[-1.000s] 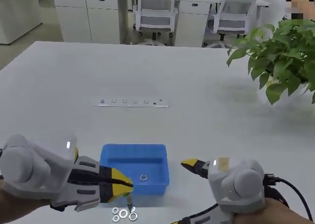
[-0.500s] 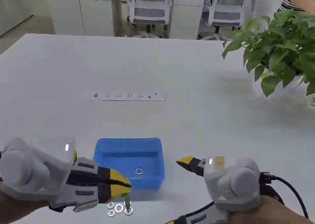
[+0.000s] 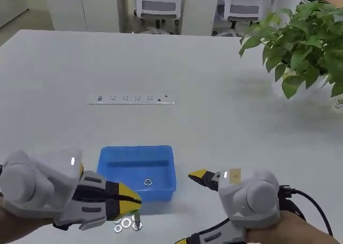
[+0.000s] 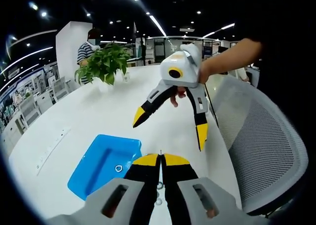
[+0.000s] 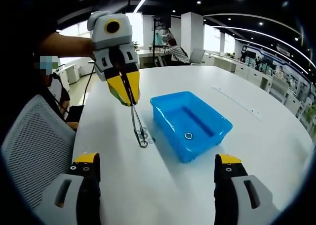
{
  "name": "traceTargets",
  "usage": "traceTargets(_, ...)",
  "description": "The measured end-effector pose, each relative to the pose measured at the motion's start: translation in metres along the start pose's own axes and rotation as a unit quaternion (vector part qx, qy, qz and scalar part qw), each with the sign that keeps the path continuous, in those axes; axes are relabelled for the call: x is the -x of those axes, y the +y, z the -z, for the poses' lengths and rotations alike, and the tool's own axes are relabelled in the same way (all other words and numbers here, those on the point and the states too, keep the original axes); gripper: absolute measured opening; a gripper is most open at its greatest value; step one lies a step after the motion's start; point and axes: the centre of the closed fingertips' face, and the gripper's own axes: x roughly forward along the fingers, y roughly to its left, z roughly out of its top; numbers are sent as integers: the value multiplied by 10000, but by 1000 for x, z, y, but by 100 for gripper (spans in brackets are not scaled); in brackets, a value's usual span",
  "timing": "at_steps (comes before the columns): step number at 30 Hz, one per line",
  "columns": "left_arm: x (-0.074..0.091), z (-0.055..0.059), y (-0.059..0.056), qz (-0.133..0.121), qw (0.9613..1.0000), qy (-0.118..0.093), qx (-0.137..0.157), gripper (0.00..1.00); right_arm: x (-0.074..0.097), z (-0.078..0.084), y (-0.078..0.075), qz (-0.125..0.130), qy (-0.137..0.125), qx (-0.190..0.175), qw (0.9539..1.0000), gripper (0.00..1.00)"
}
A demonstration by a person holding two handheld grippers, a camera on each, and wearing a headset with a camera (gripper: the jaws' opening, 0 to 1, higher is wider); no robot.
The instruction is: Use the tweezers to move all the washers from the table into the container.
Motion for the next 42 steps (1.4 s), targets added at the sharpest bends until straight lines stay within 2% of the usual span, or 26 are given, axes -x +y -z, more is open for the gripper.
traceTargets(8, -1, 0, 2, 11, 10000, -25, 62, 5, -1, 3, 2, -31, 28, -24, 10000, 96)
traceTargets(14, -1, -1, 1, 44, 10000, -26, 70, 5, -3, 4, 2, -42, 33, -39, 10000, 95)
traceTargets(18, -2, 2, 0, 46, 10000, 35, 55, 5, -3, 4, 3, -70, 26, -31, 10000, 95)
traceTargets(24, -2, 1, -4, 87, 9999, 20, 69, 5, -6, 3, 6, -153, 8, 44, 9999, 91)
traceTargets(32, -2, 2, -7, 118, 9999, 38, 41, 5, -13, -4, 12, -320, -26, 311, 9990, 79)
traceTargets(39, -1, 3, -6, 109, 9999, 40, 56, 5, -23, -9, 20, -576, -45, 470, 9972, 62)
traceTargets(41, -2, 3, -5, 98, 9999, 38, 61, 5, -25, -10, 21, -577, -18, 613, 9965, 60)
traceTargets(42, -2, 3, -4, 89, 9999, 40, 71, 5, -26, -11, 21, -589, -29, 574, 9966, 60)
